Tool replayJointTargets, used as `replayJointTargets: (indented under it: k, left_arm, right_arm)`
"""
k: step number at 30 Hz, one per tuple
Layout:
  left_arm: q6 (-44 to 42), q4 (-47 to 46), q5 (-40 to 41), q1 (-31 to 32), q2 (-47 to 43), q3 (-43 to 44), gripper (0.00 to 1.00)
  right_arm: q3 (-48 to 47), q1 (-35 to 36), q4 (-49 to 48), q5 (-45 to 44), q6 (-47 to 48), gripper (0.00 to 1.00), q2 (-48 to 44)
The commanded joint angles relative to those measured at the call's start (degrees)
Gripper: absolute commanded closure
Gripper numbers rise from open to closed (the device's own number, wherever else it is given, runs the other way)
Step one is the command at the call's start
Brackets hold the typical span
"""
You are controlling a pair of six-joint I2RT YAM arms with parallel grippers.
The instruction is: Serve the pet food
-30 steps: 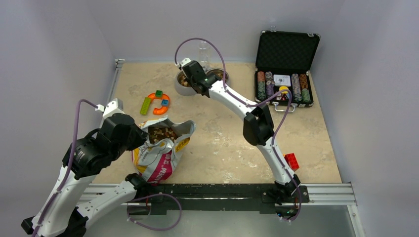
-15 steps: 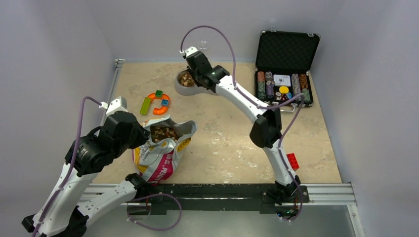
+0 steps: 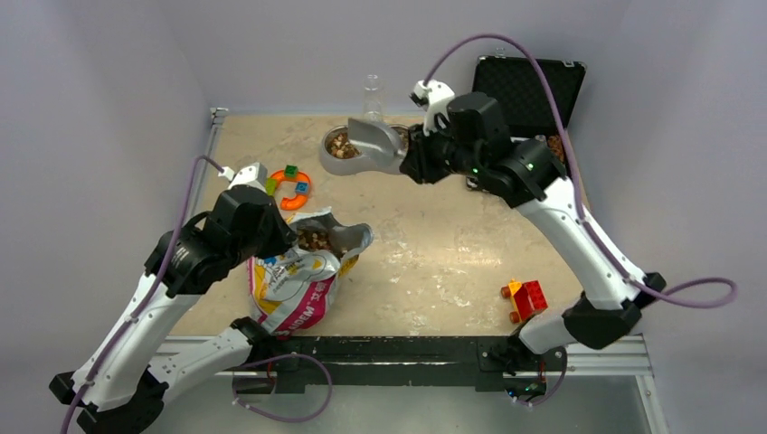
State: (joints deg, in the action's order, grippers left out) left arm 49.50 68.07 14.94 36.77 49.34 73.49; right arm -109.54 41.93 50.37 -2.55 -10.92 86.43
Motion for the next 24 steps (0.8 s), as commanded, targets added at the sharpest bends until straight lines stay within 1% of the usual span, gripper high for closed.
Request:
replayJointTargets:
  k: [1, 3, 5, 7, 10, 13, 17, 19, 21, 24]
  left_arm:
    - [-7.3, -2.2, -5.8, -0.3, 4.0, 0.8, 1.0]
    - [-10.1, -2.7, -6.7, -0.3, 5.7, 2.0, 1.0]
    - [-11.8, -3.2, -7.1, -0.3, 7.1, 3.3, 1.0]
    - [-13.2, -3.8, -8.0, -0.2, 7.7, 4.6, 1.0]
    - [-14.6, -5.7, -10.3, -0.2, 8.1, 5.4, 1.0]
    - [-15.1, -6.7, -12.9, -0.3, 8.4, 5.5, 1.0]
    - [-15.0, -5.6, -13.9, -0.3, 7.7, 5.8, 1.0]
    - [-14.5, -5.2, -14.0, -0.3, 7.1, 5.8, 1.0]
    - [-14.1, -5.4, -14.4, -0.3, 6.4, 5.8, 1.0]
    - [-12.7, -5.6, -14.7, -0.2, 5.7, 5.8, 1.0]
  right_arm:
    - [6.9, -1.2, 5.8, 22.9, -2.9, 1.0, -7.9]
    - [9.9, -1.2, 8.1, 29.5, -2.0, 1.0, -10.3]
    - [14.2, -1.1, 9.0, 32.4, -1.4, 1.0, -13.4]
    - [20.3, -1.2, 6.6, 33.2, -2.8, 1.0, -17.0]
    - [23.8, -0.7, 4.6, 36.0, -3.7, 1.0, -19.5]
    - [25.0, 0.4, 3.0, 32.7, -5.0, 1.0, -19.0]
    - [21.0, 2.9, 3.3, 28.3, -5.2, 1.0, -12.4]
    - [18.6, 4.1, 4.4, 26.0, -5.8, 1.0, -7.6]
    - [14.2, 6.0, 7.0, 23.8, -5.3, 1.0, -1.4]
    - [4.2, 9.1, 12.4, 16.1, -5.5, 1.0, 7.7]
